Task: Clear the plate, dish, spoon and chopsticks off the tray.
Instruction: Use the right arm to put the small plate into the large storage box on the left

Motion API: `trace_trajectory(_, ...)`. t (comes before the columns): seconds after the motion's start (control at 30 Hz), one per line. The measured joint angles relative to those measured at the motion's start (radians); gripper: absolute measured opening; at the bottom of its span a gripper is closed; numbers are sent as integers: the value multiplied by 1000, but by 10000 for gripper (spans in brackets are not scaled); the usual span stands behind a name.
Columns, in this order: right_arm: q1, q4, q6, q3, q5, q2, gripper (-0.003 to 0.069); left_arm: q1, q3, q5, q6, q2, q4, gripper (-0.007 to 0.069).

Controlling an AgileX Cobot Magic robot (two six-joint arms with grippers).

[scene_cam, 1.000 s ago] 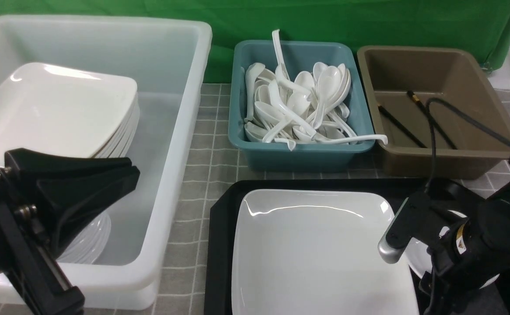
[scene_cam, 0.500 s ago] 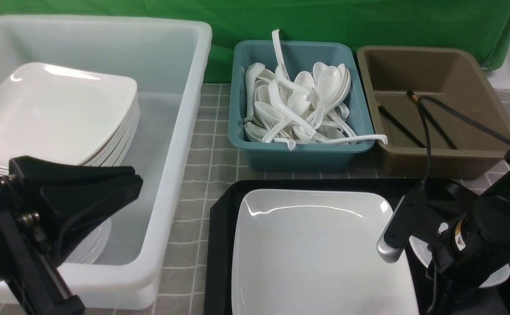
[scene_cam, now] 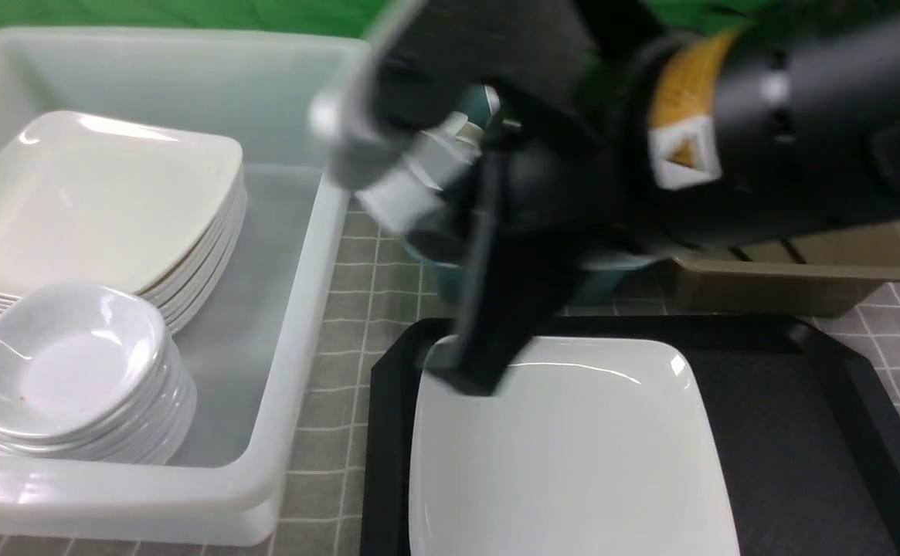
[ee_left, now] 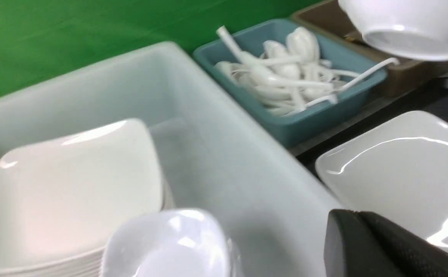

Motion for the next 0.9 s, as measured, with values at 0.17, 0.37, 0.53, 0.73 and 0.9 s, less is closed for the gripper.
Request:
trace_trajectory(0.17,65,7,-93,-195,-37,199,62,0,-1,82,-48,-126,32,21)
trace_trajectory(0.37,78,8,-152,-485,-38,567,62,0,-2,102,-53,-257,38,21)
trace_trajectory(0.53,77,6,-158,-607,-47,708,64,0,-2,105,-48,-274,38,21)
trace_trajectory(0.73,77,-51,-158,-635,-54,797,242,0,-2,110,-28,-274,38,21)
trace_trajectory(0.9,77,-60,-145,-640,41,780,513,0,-2,110,-24,-274,38,21)
